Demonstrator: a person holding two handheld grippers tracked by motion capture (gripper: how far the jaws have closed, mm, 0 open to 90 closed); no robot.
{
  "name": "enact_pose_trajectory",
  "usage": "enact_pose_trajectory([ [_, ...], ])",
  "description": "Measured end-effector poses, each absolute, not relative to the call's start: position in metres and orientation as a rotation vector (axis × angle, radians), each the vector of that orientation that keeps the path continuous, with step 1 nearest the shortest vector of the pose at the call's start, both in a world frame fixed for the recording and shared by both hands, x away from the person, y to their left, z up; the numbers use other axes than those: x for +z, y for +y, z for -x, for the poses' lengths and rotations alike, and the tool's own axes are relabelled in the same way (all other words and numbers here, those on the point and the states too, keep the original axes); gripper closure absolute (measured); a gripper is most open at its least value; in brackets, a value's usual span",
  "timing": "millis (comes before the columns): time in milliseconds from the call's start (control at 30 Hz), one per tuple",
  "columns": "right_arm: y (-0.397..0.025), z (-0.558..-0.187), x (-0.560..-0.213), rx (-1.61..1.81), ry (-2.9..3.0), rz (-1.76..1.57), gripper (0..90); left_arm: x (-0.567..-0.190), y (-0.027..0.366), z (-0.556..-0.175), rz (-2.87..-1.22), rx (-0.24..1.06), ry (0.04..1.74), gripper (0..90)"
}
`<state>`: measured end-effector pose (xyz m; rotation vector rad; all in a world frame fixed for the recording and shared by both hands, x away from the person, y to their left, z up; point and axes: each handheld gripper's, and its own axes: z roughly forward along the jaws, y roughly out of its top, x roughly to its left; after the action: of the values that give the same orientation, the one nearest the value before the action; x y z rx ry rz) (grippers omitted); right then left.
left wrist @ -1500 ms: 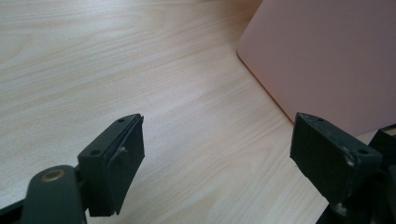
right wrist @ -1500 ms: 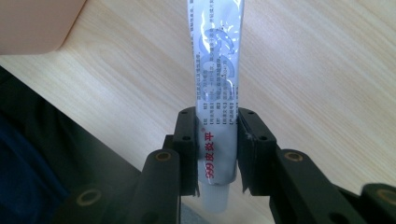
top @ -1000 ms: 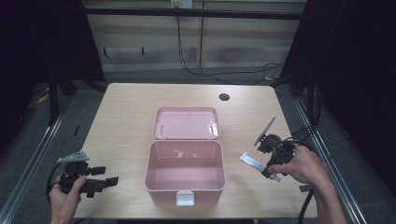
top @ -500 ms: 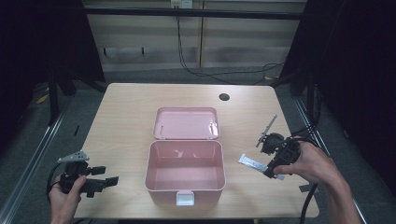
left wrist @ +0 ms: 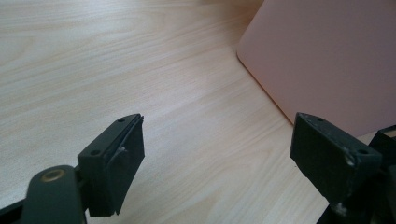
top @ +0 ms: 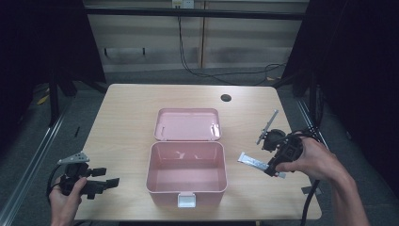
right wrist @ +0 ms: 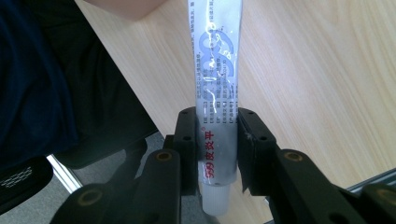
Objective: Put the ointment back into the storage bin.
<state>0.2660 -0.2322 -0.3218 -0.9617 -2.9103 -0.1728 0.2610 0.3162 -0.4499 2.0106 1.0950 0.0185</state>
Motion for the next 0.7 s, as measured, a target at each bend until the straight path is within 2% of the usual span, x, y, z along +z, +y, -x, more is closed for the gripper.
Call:
enact_pose_trajectory([
  [267, -0.221, -0.264, -0.303, -0.236, -2.973, 0.88, 72.3, -0.45, 0.317, -0.261, -2.015, 0.016, 1.09, 17.6],
  [700, -0.188, -0.267, -0.292, -0.262, -2.977, 0.747, 72.3, -0.449, 0.317, -0.261, -2.009, 0.015, 1.091, 17.6],
])
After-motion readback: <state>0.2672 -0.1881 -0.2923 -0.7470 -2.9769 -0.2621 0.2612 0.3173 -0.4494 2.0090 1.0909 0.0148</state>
